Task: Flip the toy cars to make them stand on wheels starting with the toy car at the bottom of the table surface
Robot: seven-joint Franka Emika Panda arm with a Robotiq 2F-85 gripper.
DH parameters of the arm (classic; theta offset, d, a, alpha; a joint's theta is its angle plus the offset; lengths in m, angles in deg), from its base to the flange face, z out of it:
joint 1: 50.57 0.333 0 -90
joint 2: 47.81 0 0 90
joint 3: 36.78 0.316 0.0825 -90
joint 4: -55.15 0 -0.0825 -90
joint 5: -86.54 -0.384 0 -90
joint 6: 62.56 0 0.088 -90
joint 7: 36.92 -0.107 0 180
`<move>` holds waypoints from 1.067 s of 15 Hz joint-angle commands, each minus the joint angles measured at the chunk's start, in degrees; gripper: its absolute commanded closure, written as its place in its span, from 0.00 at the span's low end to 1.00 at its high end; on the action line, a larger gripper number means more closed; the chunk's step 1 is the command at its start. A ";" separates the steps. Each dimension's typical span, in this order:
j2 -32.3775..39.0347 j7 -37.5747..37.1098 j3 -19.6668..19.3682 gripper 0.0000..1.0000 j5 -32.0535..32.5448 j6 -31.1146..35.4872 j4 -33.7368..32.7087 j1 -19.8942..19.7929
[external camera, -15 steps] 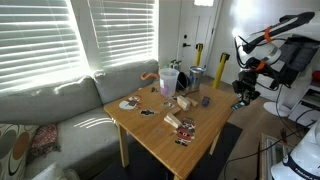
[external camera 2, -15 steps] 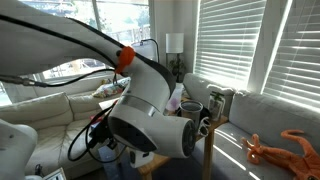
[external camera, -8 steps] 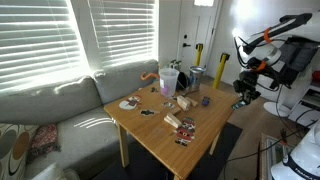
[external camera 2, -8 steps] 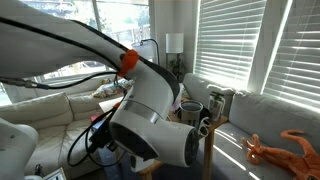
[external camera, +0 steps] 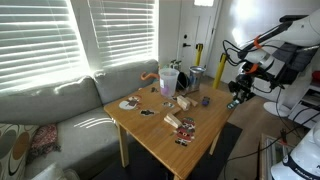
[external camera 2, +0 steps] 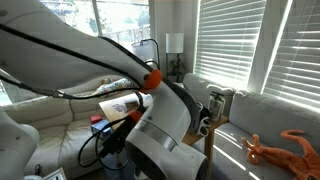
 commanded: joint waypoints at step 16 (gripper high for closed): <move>10.46 -10.51 -1.46 0.93 -5.19 -2.84 -7.66 -0.84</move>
